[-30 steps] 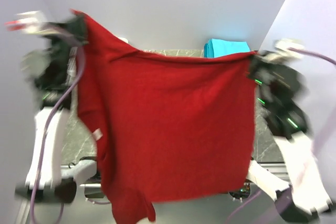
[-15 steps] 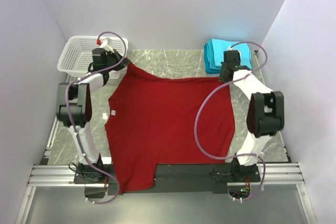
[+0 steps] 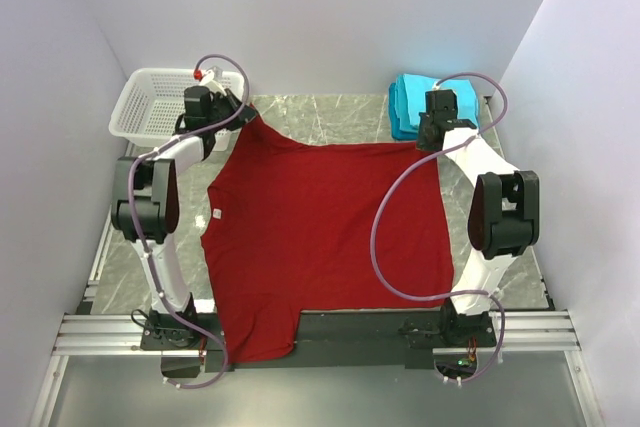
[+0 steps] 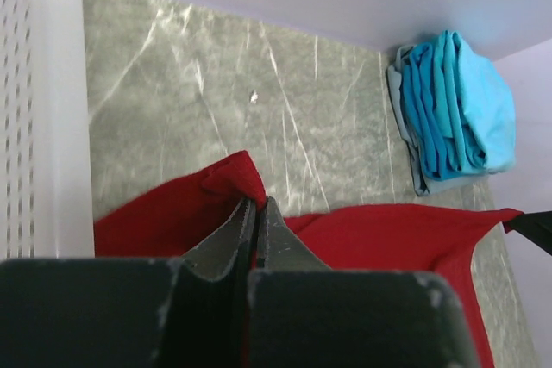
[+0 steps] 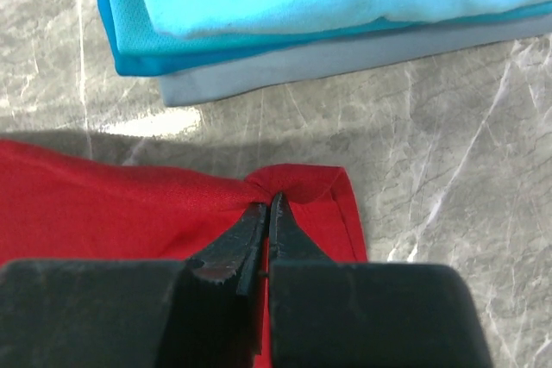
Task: Fold and stack the t-shirts
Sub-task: Fold the tshirt
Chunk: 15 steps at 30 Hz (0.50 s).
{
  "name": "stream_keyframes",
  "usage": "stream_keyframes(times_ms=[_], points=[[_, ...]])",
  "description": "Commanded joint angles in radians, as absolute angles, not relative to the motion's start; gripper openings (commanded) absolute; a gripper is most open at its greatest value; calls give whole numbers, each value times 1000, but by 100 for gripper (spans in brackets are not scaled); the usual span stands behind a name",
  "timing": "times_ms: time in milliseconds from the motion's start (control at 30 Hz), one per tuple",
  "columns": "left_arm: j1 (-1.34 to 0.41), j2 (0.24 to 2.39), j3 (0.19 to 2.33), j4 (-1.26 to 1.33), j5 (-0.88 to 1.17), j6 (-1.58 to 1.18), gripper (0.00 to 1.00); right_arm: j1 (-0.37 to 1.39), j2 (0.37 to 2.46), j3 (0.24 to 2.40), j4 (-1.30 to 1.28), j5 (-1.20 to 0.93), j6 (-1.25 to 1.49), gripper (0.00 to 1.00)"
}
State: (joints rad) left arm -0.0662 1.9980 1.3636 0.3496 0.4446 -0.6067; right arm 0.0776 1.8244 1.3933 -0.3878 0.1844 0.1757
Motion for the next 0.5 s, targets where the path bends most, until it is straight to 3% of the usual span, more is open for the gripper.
stream_keyframes(times_ms=[0,467], points=[[-84,1855,1309,296,387,-611,1,69,1770,1414,-406,166,143,0],[-184,1369,1005,-121,46,-774,1,71,1640,1319,-445,155,107,0]])
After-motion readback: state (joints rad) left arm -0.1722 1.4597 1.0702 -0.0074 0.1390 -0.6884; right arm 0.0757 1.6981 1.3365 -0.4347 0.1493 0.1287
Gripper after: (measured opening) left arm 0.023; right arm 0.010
